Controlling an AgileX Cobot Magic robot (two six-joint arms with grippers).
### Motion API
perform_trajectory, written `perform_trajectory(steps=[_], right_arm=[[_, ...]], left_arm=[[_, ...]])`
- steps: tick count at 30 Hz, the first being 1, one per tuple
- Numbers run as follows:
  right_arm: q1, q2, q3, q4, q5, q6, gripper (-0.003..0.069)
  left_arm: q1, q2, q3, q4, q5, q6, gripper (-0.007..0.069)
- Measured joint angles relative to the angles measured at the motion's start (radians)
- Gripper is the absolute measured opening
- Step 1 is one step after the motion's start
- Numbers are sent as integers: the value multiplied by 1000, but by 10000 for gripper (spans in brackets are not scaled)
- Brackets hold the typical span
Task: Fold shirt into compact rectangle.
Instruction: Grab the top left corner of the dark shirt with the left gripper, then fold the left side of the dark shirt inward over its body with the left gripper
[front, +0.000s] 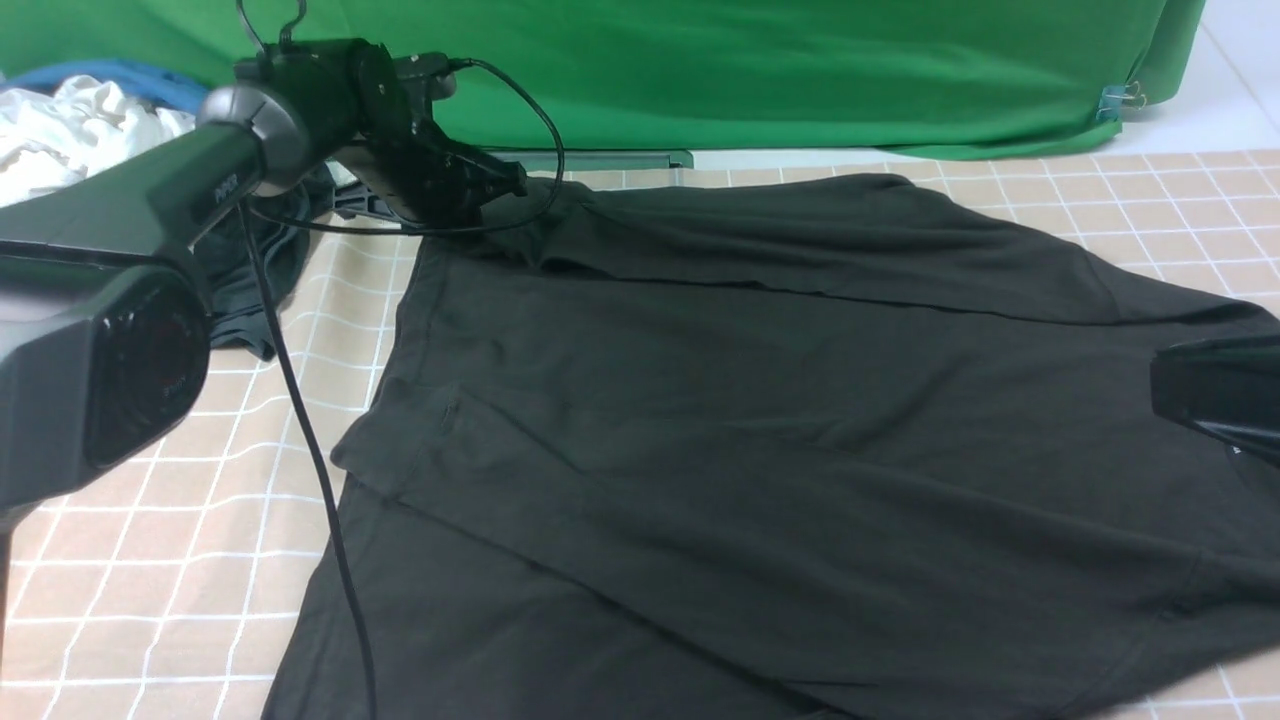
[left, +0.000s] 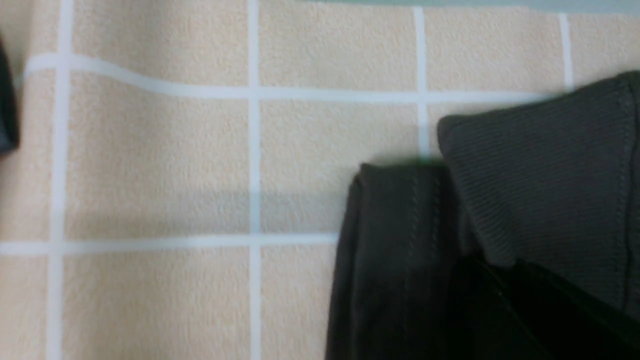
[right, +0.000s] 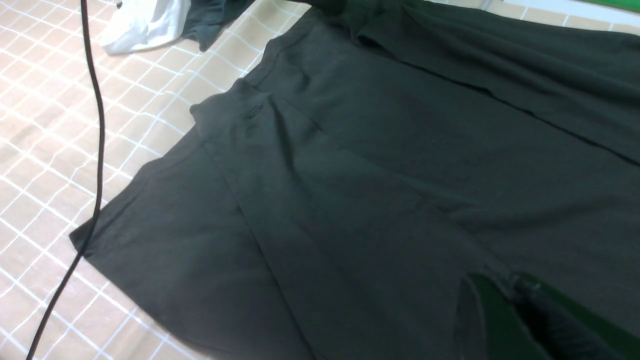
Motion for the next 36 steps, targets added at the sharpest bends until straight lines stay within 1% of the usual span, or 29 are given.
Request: perform_trajectory(steps=[4,8,15,19,25,28,36], right_arm=[[0,0,0,0,0,0,90],[0,0,0,0,0,0,90],[0,0,0,-13,0,-3,90],[0,0,0,-45,0,-4,90],[0,1,0,-52,0,-4,91],[0,1,0,-53,0,-4,97],[0,2,0,-55,1,-4,117]], left_arm=[[0,-30,-36,-3,79,9,20],[0,-114,-67,-16,206,66,20],[0,-199,-71,-23,410,121,20],[0,-256,-71,-22,436,129,20],[0,-335,-57,-27,442,122,20],[0,-377,15,-44,440,110,20],[0,-529,380,-52,441,98,20]])
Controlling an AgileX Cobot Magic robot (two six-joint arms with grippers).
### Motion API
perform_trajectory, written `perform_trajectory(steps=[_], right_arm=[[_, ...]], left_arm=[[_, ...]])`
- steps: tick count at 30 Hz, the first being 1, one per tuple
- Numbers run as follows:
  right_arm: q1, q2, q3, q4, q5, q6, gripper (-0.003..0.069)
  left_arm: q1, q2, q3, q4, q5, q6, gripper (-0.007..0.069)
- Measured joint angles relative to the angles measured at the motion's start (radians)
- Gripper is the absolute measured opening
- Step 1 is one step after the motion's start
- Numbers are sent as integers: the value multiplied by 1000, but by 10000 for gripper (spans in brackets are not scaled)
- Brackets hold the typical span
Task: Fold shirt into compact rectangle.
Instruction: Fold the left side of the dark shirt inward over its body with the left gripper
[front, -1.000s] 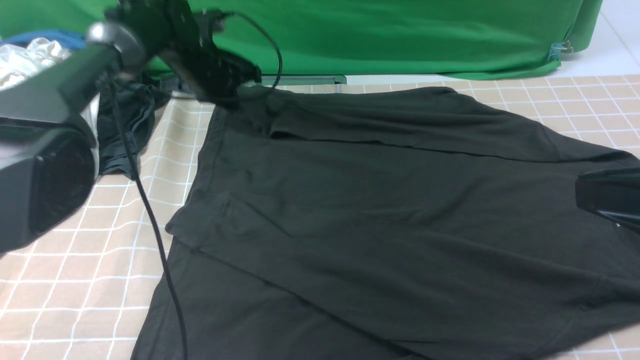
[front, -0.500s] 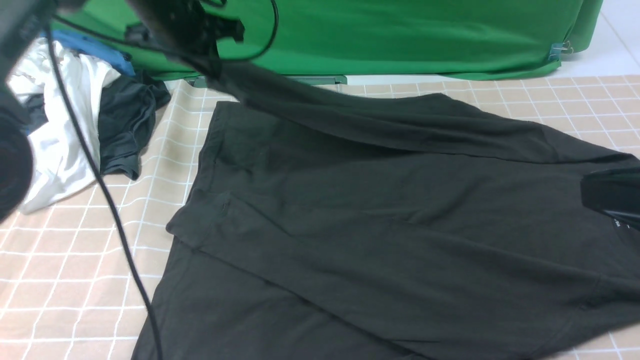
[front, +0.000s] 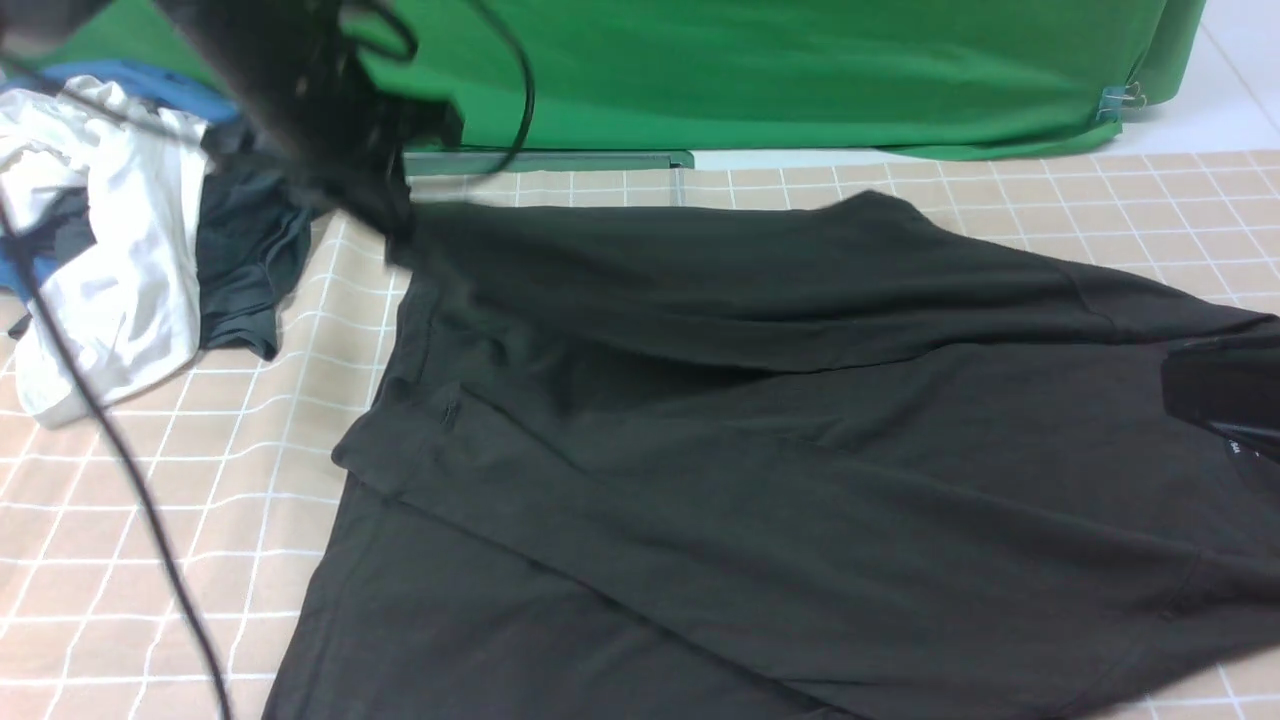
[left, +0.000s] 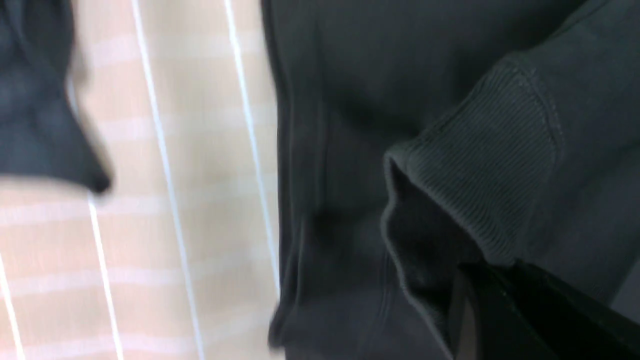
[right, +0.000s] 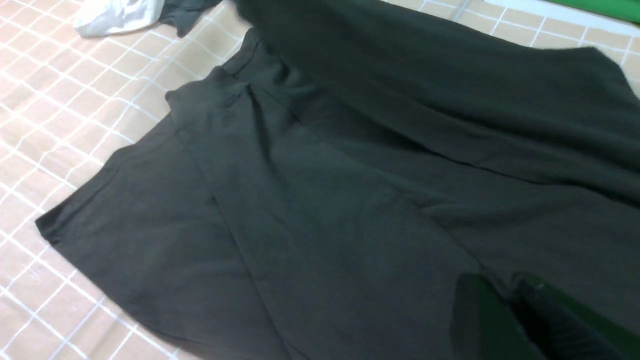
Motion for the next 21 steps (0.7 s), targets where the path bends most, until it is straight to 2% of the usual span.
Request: perform_trajectory(steps=[5,9,13,19,21], right_arm=[[0,0,0,-1,0,0,127],[0,0,0,-1,0,-3,132],[0,0,0,-1,0,-7,137],[0,0,0,-1,-4,-8,144],[0,0,0,-1,-7,-9,144]], left_arm=[[0,-105,223,21,-43,-45,20],[0,-149,348,63,-98,-82,20],[0,-154,445,50,-143,-89,20],[0,-154,501,61,-187,-92,26],[0,-154,501,62,-189,-92,56]])
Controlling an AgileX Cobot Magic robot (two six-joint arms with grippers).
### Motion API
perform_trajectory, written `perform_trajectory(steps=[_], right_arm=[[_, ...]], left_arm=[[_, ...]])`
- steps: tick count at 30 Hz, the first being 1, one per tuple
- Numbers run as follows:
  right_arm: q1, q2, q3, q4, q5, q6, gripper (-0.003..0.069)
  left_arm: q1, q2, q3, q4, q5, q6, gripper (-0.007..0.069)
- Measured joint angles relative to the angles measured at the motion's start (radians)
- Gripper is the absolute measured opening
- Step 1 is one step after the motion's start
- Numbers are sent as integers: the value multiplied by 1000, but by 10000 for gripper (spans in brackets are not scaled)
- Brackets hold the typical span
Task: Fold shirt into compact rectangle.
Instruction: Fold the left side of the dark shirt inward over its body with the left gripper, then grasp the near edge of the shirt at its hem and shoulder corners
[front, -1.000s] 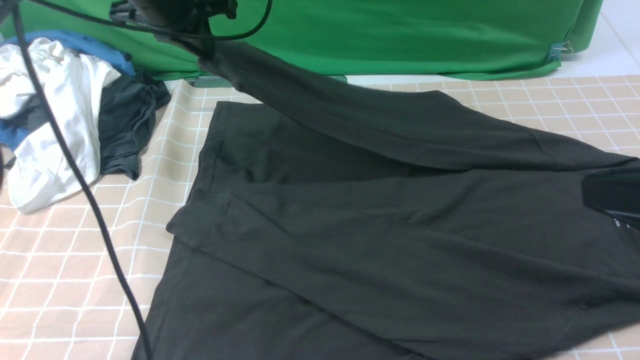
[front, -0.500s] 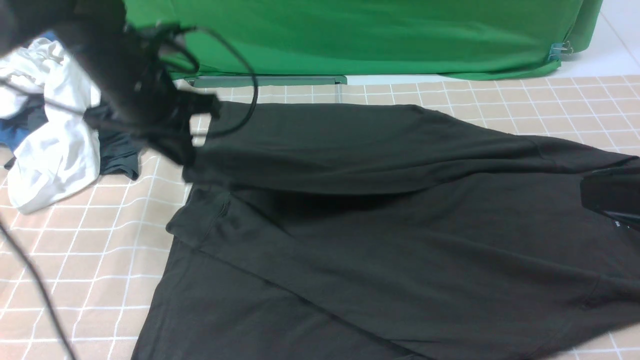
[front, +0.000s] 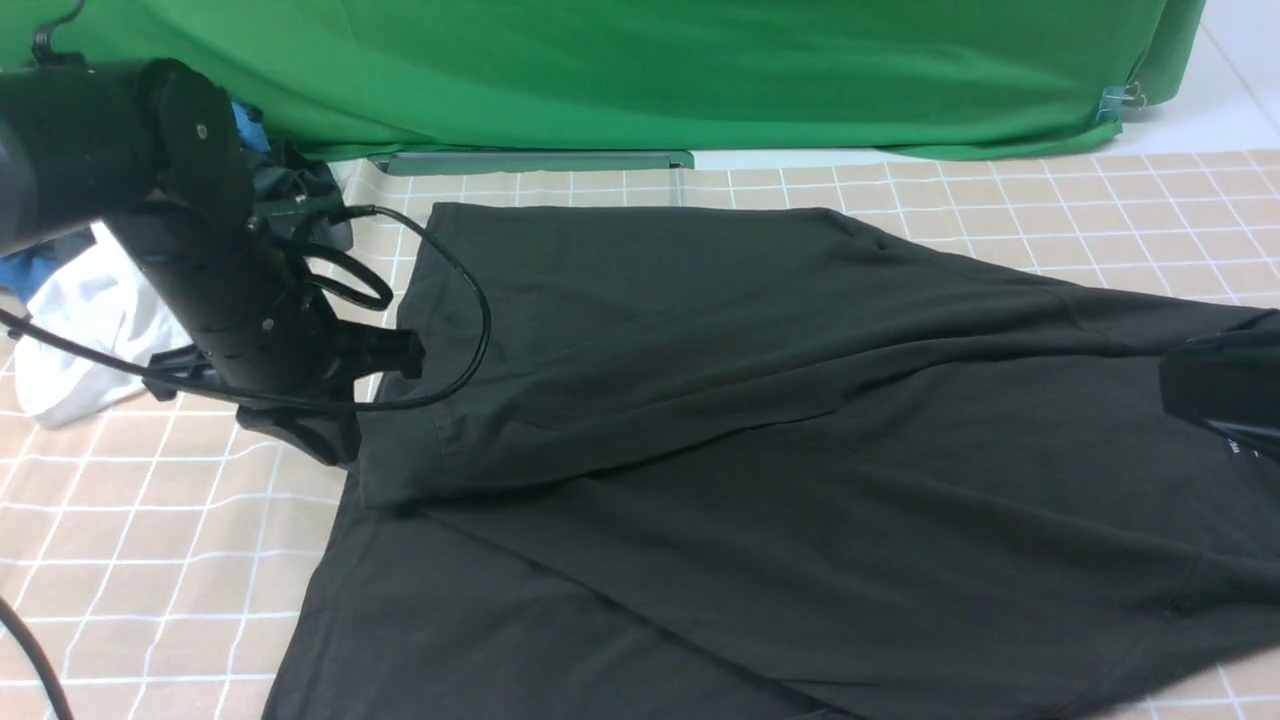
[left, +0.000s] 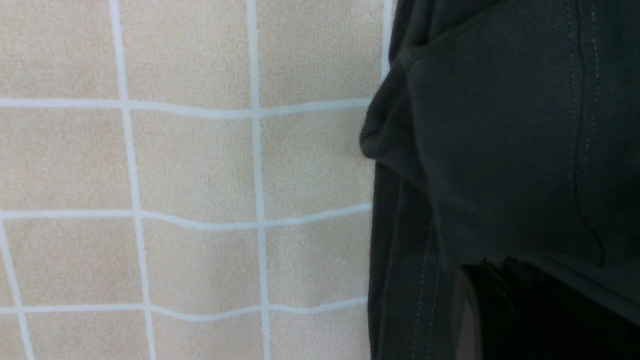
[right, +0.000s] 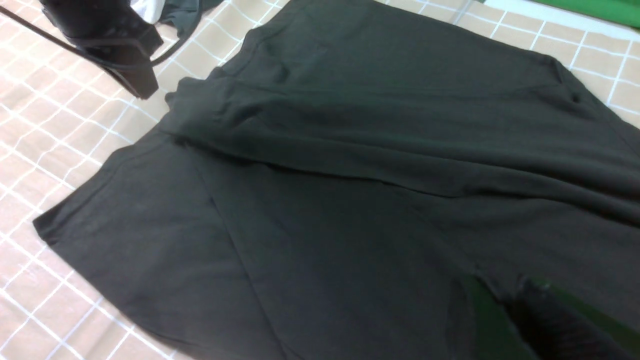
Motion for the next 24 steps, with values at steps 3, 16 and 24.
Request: perform_trajectory(steps=[3,16,24], right_arm=[[0,0,0,0,0,-2,144],[0,1,0,0,-1,-5,144],[0,30,0,0,-4,-4,144]], left_arm=[[0,-5,1,2,45,39,122],[-143,-319,434,1,-16,-5,192],[-177,-359,625,135,-242,-204,442]])
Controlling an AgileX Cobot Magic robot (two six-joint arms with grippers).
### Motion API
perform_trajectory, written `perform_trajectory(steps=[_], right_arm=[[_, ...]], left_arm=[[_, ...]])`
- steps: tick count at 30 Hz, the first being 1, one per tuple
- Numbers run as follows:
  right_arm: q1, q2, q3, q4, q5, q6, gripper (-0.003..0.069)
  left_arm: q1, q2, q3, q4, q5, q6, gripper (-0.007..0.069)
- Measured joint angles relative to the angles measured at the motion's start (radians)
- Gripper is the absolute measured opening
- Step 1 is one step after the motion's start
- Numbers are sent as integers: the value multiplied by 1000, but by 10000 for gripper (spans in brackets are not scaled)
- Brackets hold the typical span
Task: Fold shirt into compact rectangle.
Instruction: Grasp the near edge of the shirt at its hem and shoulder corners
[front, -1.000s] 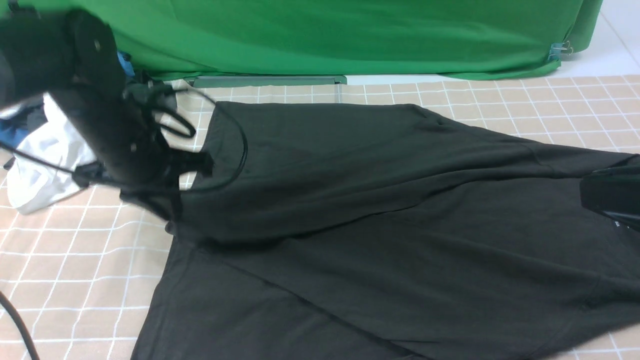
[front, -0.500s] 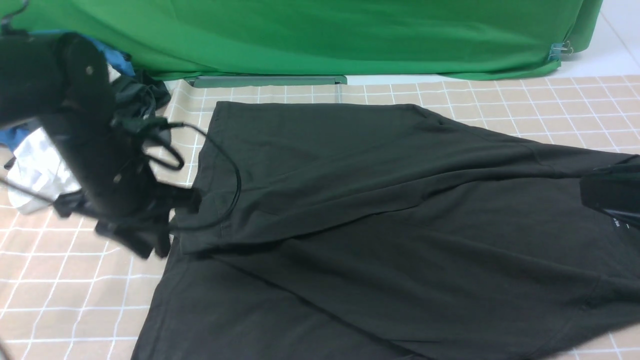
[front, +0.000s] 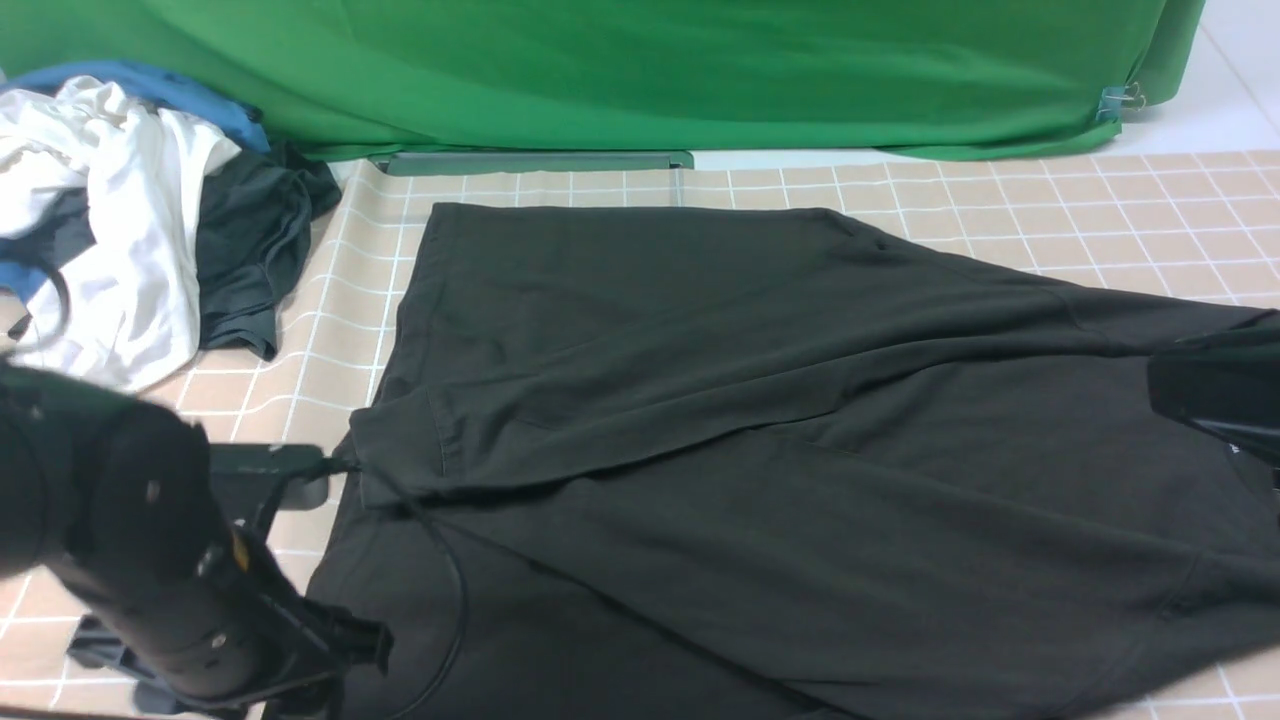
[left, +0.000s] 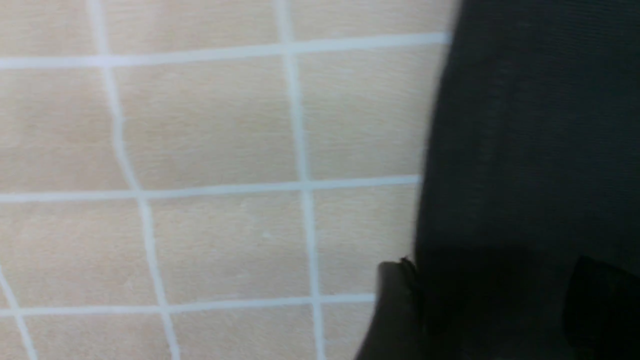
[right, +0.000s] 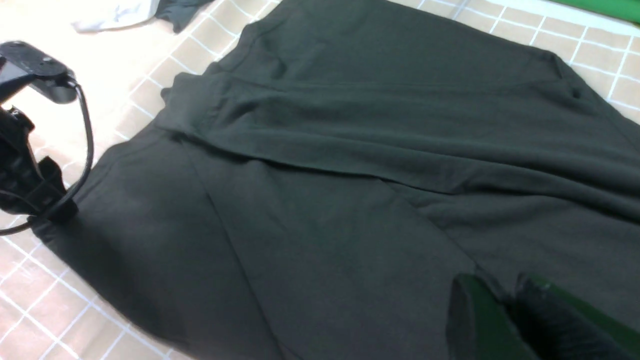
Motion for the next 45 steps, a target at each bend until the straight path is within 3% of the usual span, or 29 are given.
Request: perform_trajectory(steps=[4,8,11,16,18,27,30,34,38,45], right_arm=[[0,29,0,0,0,-1,144],[0,48,0,0,3,0,144],[0,55,0,0,4,0,144],[0,55,0,0,10,6,144],[0,60,0,-3,34,24,144],[0,210,-137,-206,374,151,155],[0,272,-144,-208,428,156,217],[31,365,-65,-197,412,153,414],[110,433,41,-195,307,120,540],[240,551,165,-261,80,89,588]], left_arm=[[0,23,20,13,-61,-24,551],[0,59,20,-54,-103,6,554],[0,92,14,-66,-82,23,467],[2,127,-8,-80,-39,43,145],[2,120,-13,-88,-28,62,61],[1,-101,-11,-83,170,29,35],[0,-177,-11,-31,253,-23,35],[0,-225,-6,46,323,-73,35],[0,-227,-2,54,329,-76,35],[0,-227,-1,58,296,-77,35]])
